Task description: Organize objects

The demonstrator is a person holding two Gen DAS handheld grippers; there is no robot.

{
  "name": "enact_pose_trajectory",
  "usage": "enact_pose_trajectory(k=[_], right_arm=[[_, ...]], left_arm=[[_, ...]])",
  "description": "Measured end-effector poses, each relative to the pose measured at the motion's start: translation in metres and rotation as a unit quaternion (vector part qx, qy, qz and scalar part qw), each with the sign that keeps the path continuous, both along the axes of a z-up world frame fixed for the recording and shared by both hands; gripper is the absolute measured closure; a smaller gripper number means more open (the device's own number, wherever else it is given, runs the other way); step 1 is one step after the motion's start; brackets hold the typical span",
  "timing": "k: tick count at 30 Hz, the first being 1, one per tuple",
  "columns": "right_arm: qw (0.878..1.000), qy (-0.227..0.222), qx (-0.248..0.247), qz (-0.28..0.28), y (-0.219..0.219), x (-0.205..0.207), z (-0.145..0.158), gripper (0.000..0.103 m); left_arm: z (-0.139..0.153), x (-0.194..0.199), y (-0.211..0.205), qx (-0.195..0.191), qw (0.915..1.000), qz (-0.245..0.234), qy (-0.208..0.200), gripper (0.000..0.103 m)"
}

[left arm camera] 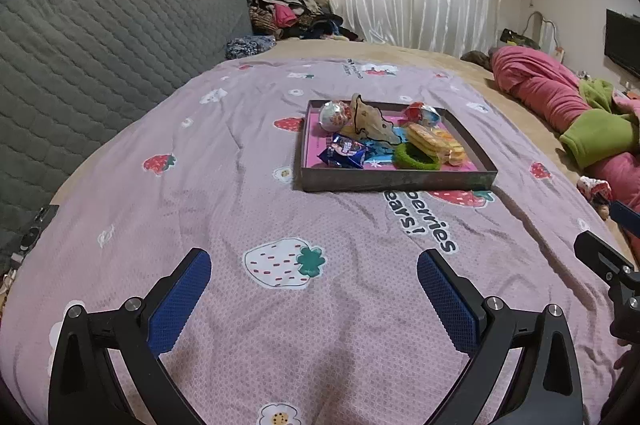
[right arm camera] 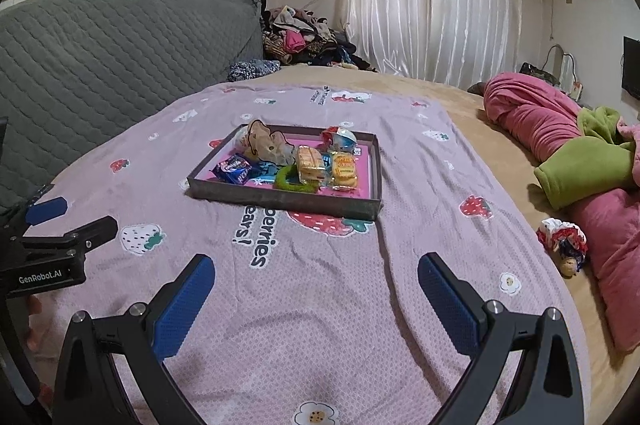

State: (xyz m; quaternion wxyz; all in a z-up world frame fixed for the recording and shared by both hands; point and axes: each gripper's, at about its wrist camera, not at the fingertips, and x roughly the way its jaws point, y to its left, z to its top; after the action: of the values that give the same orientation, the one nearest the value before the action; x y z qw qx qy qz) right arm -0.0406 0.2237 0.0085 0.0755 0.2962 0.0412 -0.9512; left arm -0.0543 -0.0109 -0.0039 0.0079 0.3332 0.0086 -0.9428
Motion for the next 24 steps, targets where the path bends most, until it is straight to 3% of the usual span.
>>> enact_pose_trajectory(k=[24], right_arm=[[1.000,-0.015,0.002,-0.003,0.000,-0.003,-0.024,0.000]], left_arm=[[-0.014,0.001,0.003,-0.010,0.9999,-0.003,0.006,0.000]])
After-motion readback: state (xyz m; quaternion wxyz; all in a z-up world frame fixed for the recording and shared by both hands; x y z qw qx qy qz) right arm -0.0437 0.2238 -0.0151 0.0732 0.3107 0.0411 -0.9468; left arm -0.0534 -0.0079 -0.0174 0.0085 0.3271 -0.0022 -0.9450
